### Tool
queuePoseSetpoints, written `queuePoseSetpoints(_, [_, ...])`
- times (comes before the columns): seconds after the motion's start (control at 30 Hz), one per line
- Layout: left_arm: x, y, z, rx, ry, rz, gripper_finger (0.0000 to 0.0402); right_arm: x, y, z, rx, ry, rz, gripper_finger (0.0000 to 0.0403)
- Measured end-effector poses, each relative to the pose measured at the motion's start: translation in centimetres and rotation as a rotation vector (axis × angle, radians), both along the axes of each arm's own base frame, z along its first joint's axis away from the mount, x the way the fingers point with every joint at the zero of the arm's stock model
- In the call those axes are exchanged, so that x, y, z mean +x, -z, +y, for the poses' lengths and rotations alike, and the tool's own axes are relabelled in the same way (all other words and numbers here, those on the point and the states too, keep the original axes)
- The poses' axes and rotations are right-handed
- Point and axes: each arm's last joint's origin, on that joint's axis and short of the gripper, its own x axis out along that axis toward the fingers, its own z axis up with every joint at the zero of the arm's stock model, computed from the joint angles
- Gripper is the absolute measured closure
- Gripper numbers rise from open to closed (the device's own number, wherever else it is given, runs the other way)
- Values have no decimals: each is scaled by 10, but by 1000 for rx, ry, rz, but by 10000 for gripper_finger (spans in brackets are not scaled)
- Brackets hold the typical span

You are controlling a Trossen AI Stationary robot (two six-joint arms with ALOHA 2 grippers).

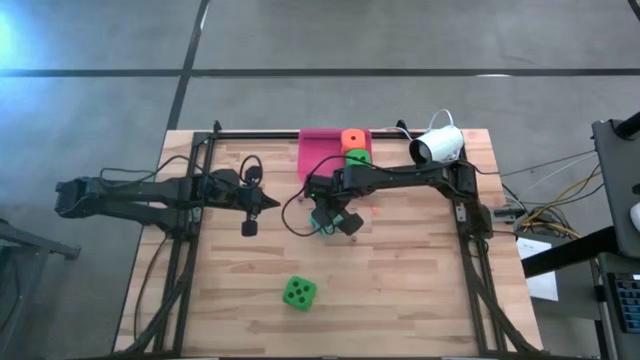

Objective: Pick & Place Dice
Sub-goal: Put the large blue dice into the the pink bin

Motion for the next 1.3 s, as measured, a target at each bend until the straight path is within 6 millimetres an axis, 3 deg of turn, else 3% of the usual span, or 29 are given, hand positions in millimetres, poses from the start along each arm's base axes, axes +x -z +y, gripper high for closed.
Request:
queuePoseSetpoints(0.57, [0,0,0,-18,-8,-1,394,24,15,-2,31,64,130,7])
queuePoseSetpoints(0.83, [0,0,0,-18,-8,-1,394,25,38,-1,33,66,175,7])
queuePoseSetpoints(1.3, [0,0,0,-24,-11,-2,394,27,41,-1,46,122,177,7])
